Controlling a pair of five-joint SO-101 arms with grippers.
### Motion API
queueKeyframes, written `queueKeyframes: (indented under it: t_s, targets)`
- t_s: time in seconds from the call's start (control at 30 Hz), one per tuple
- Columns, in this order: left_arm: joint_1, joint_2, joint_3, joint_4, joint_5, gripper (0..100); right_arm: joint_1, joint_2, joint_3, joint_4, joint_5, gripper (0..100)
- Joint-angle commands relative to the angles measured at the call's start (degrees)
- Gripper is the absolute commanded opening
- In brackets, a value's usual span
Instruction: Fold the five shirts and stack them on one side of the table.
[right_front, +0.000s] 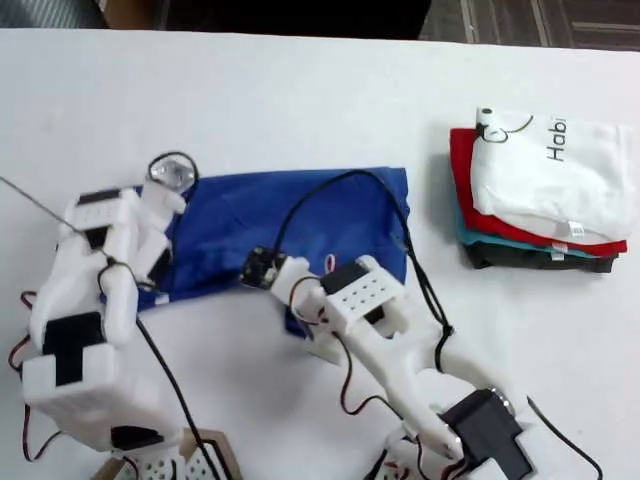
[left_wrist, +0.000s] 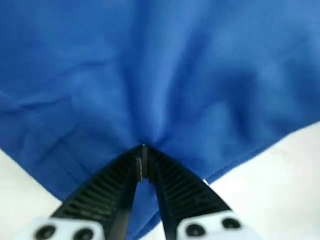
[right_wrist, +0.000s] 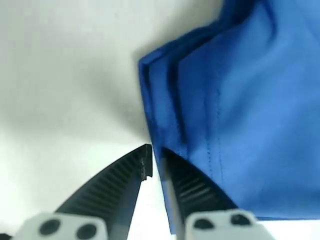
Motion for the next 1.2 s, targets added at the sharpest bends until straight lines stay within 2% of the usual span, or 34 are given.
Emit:
queueKeyframes:
  t_s: [0.0,0.1,0.23,0.4,0.5,0.7,0.97,1.17]
  targets:
    - [-0.3,-2.4,3.6,-6.9,0.2,2,-2.9,-2.7,-2.3,1.7,0.7,20.7]
    - [-0.3,-2.3,3.3,-6.9,0.2,2,-4.3,-2.2,-2.0,1.8,3.7,27.2]
    - [-0.3,-2.2,3.5,-6.9,0.2,2,-2.5,-2.2,-2.0,1.0,5.5,24.1]
    - [-0.3,-2.1,3.5,-6.9,0.2,2,5.1,-2.0,-1.9,-4.3,8.7,21.1]
    - [-0.3,-2.0,3.5,-6.9,0.2,2,6.7,0.9,-2.2,-5.1,9.1,20.4]
    - [-0.3,-1.9,3.3,-6.9,0.2,2,3.4,4.4,-2.4,-3.2,8.6,20.5]
    - [-0.3,-1.9,3.3,-7.0,0.2,2,-4.6,-6.5,-2.4,6.0,8.6,20.5]
    - [-0.3,-1.9,3.3,-7.0,0.2,2,-1.3,-16.5,-4.7,10.8,8.6,20.5]
